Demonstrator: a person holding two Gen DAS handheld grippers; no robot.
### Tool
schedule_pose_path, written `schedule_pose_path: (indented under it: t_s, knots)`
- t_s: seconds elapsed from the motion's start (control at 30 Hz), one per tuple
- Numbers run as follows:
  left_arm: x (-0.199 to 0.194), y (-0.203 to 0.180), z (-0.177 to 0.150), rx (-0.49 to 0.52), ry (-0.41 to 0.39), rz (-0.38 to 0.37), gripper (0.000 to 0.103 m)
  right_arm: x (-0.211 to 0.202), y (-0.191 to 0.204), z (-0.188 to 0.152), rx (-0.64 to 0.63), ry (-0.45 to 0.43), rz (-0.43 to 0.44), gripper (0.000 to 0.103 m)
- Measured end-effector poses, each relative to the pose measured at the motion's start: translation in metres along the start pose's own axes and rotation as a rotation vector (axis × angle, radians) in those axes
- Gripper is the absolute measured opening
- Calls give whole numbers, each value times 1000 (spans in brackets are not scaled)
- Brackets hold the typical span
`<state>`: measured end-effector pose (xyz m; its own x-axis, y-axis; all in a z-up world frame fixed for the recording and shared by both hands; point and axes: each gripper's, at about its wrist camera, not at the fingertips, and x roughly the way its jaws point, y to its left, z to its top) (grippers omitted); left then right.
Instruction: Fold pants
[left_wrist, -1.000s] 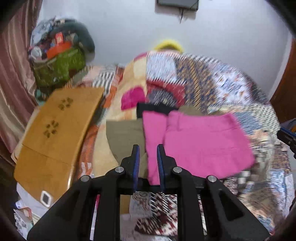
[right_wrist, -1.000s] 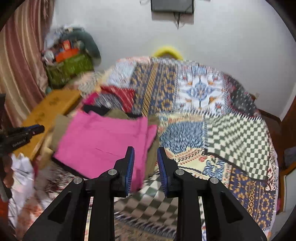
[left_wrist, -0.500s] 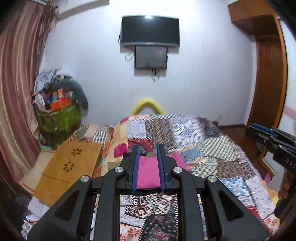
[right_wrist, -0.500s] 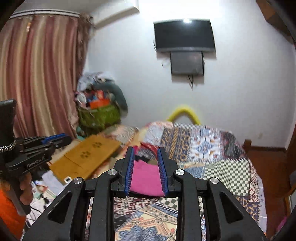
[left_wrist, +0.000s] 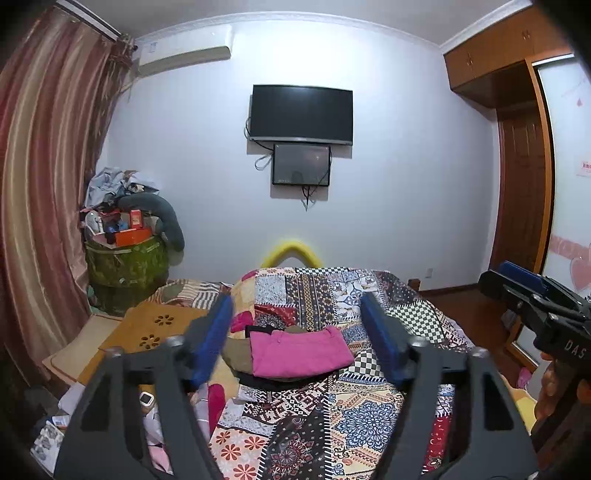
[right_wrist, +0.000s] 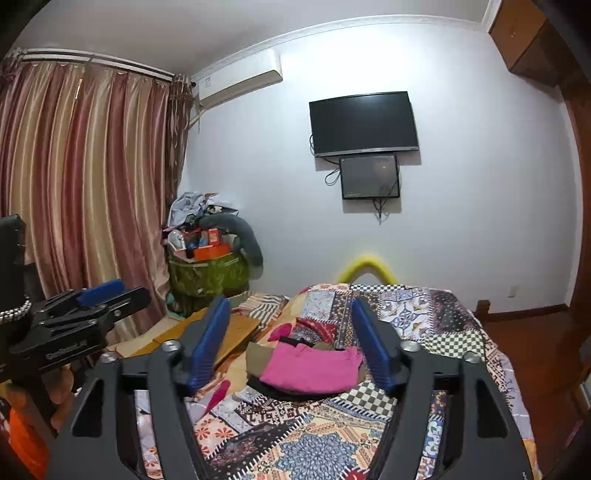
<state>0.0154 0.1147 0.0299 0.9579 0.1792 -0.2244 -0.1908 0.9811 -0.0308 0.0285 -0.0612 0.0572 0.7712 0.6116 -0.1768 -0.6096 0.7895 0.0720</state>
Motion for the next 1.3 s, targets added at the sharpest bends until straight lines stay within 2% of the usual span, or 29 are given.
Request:
schedule_pose_path:
  t_s: [0.1,0.27,0.33,1.3]
  knots:
    - [-12,-4,-3,21,-35,19,100,-7,3,0,-3,-12,-12,85]
    - [-17,-6,-6,18,-33,11,102,-10,4,-2,-1,-4,-24,91]
    - [-18,-6,-7,18,-33,11,102,-10,3,-2,11,-6,-31,102]
    - [-3,-6,-16,1,2,-1,103,-19,3,-15,6,22,-77,103]
